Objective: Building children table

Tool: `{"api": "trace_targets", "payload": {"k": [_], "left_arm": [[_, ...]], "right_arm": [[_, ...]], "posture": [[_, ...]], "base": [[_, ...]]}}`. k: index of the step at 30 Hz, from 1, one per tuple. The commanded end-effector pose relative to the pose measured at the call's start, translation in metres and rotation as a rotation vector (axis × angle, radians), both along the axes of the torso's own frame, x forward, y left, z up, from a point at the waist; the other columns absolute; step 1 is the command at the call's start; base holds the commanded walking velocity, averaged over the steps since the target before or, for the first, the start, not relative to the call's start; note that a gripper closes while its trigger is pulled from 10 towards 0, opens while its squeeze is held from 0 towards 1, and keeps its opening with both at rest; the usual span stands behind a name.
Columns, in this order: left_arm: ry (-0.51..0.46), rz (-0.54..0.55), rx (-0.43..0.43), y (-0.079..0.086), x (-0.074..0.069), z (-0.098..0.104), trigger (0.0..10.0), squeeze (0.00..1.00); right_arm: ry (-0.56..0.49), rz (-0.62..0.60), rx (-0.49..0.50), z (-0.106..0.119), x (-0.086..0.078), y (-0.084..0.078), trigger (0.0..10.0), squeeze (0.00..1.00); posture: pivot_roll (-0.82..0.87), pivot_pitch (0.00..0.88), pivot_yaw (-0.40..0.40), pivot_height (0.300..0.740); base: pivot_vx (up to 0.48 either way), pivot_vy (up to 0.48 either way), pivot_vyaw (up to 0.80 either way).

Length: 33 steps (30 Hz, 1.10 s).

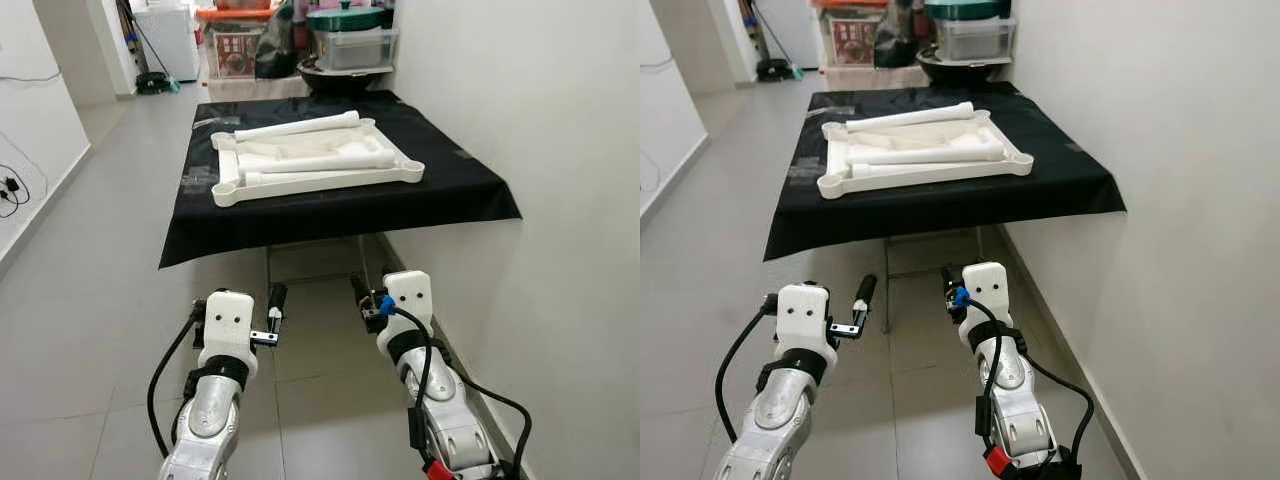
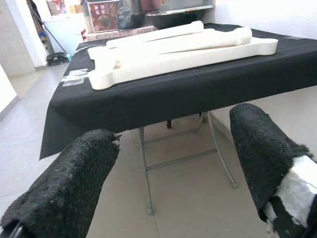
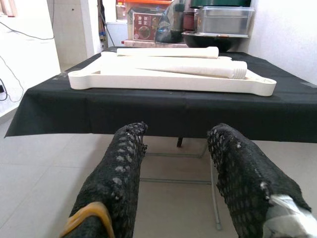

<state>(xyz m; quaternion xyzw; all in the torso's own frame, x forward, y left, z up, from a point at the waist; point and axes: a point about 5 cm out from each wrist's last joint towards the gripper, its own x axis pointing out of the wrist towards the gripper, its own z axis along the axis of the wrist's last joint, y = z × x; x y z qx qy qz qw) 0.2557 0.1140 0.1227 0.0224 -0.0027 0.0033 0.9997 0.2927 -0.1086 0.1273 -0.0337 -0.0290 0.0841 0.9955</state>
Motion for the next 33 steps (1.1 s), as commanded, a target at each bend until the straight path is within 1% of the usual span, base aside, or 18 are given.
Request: {"api": "trace_targets", "payload": {"k": [1, 16, 20, 33], "left_arm": [[0.013, -0.009, -0.004, -0.0027, 0.0009, -0.0035, 10.0, 0.00], [0.008, -0.014, -0.001, -0.0031, 0.0015, -0.0030, 10.0, 0.00], [0.004, -0.001, 0.008, -0.0014, 0.0019, -0.0027, 10.0, 0.00], [0.003, -0.004, 0.008, -0.0012, 0.0026, -0.0031, 10.0, 0.00]], "right_arm": [[0.007, -0.007, 0.006, -0.0028, 0.0005, -0.0002, 10.0, 0.00], [0.017, -0.021, 0.011, -0.0048, 0.0012, -0.0012, 10.0, 0.00], [0.018, -0.024, 0.012, -0.0048, 0.0017, -0.0012, 10.0, 0.00], [0.001, -0.023, 0.017, -0.0013, 0.0037, -0.0013, 10.0, 0.00]], "posture": [[0.04, 0.000, -0.013, 0.740], [0.04, 0.000, -0.011, 0.740], [0.04, 0.000, -0.011, 0.740], [0.04, 0.000, -0.010, 0.740]], "base": [[0.296, 0.000, 0.00], [0.313, 0.000, 0.00], [0.315, 0.000, 0.00], [0.320, 0.000, 0.00]]}}
